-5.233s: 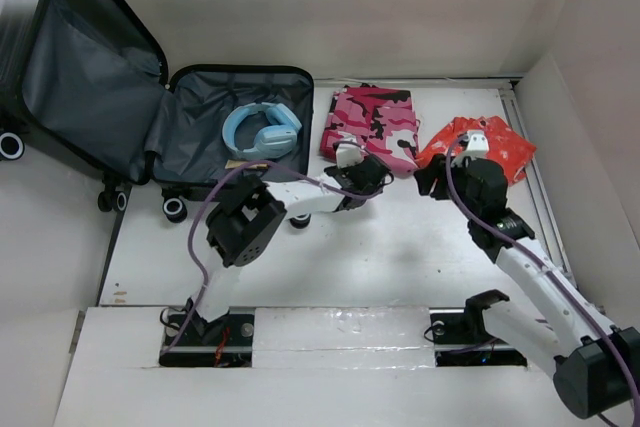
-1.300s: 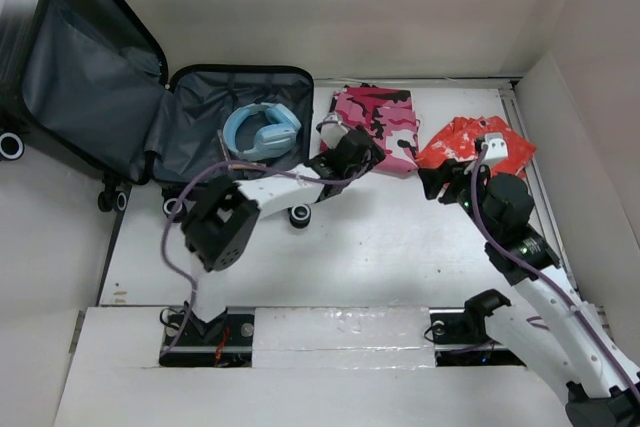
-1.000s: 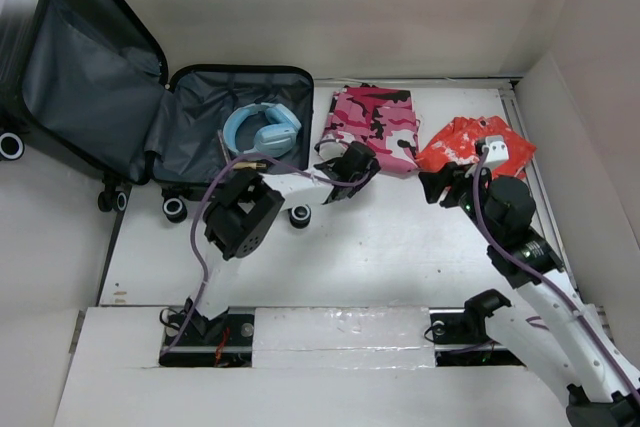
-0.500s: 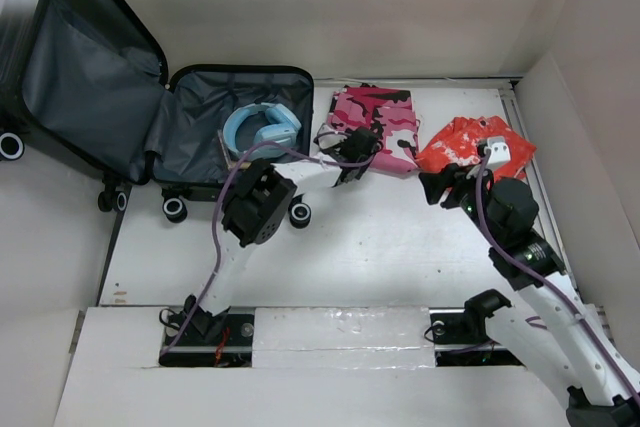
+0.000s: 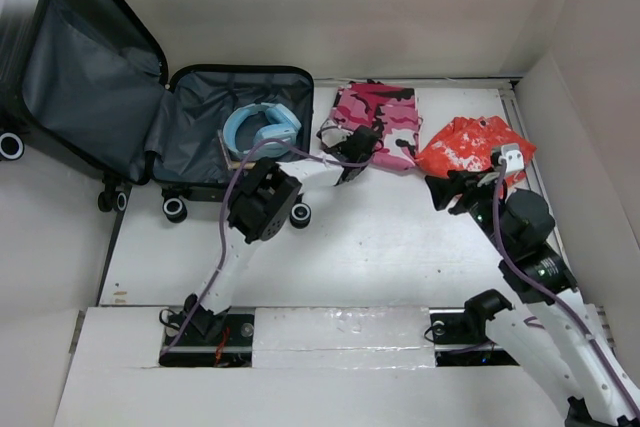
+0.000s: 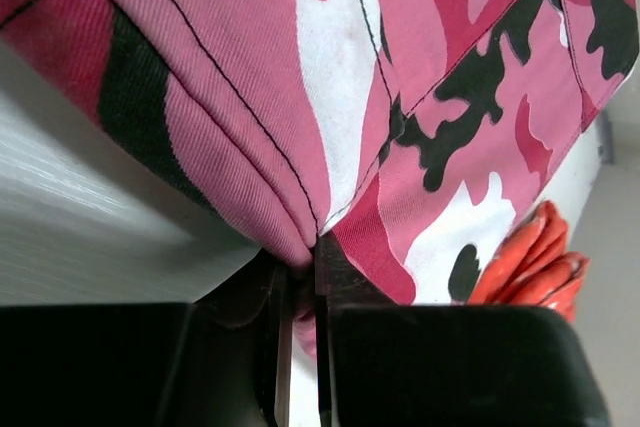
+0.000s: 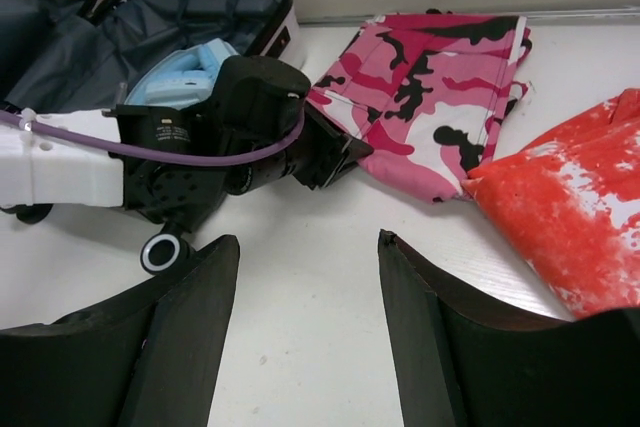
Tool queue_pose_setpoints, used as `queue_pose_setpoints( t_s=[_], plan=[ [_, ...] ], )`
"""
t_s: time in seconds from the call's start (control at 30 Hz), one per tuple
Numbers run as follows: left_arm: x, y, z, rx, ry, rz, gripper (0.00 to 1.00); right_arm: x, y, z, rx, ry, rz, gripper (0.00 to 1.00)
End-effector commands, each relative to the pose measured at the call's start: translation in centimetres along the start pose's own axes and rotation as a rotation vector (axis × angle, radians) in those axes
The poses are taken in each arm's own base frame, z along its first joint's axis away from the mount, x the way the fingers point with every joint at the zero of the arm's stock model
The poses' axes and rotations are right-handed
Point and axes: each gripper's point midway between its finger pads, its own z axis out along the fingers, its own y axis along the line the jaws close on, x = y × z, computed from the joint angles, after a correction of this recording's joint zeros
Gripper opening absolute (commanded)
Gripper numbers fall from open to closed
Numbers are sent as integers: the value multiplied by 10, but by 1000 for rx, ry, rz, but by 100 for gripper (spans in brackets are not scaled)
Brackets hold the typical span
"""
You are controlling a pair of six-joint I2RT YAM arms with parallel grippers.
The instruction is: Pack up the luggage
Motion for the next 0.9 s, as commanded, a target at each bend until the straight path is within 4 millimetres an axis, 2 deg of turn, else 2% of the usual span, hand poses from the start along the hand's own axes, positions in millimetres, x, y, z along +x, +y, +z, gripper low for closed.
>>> queue_pose_setpoints(
  t_s=[0.0, 0.03, 0.17, 0.2, 0.27, 0.3, 0.33, 0.37, 0.4, 0.43, 0.47, 0.5, 0.53, 0.57, 0.6, 0.67, 0.7, 0.73, 0.77, 0.87],
  plan=[
    [-34, -6, -20, 8, -56, 163, 0, -21, 8, -6, -24, -44, -21, 64],
    [-38, -13, -26, 24, -61, 199, 0, -21, 8, -6, -24, -44, -21, 64],
    [-72, -89, -73, 226, -96, 363, 0, -25, 11, -2, -39, -50, -21, 64],
    [-94, -104, -85, 257, -117, 373, 0, -25, 13, 1, -48, -49, -22, 64],
    [-111, -119, -99, 295, -100, 489, 0, -27, 16, 1, -61, -55, -22, 64],
    [-127, -137, -108, 325, -117, 507, 0, -28, 16, 2, -60, -52, -22, 64],
    [-153, -131, -110, 286, -116, 532, 0, -28, 16, 3, -60, -52, -22, 64],
    [-164, -134, -114, 295, -101, 582, 0, -26, 15, 5, -58, -43, -22, 64],
    [-179, -134, -117, 281, -105, 600, 0, -33, 17, 4, -63, -62, -22, 64],
    [-196, -142, -124, 295, -120, 614, 0, -31, 16, 6, -60, -54, -31, 64],
    [-217, -139, -132, 289, -120, 625, 0, -36, 18, 5, -63, -64, -31, 64],
    [-231, -139, -137, 288, -147, 661, 0, -40, 19, 4, -65, -73, -31, 64],
    [-239, -129, -135, 265, -153, 679, 0, -38, 18, 6, -63, -64, -31, 64],
    [-263, -126, -145, 269, -177, 671, 0, -38, 18, 6, -63, -64, -31, 64],
    [-265, -127, -150, 311, -147, 683, 0, -42, 22, 5, -76, -72, -32, 64],
    [-286, -117, -163, 306, -166, 690, 0, -45, 24, 5, -88, -83, -32, 64],
    [-305, -115, -168, 313, -203, 694, 0, -43, 25, 7, -95, -71, -32, 64],
    [-314, -110, -172, 308, -225, 712, 0, -43, 25, 7, -95, -71, -32, 64],
    [-331, -98, -178, 281, -265, 740, 0, -40, 27, 8, -104, -69, -33, 64],
    [-344, -76, -181, 292, -233, 755, 0, -37, 28, 6, -112, -65, -33, 64]
  ],
)
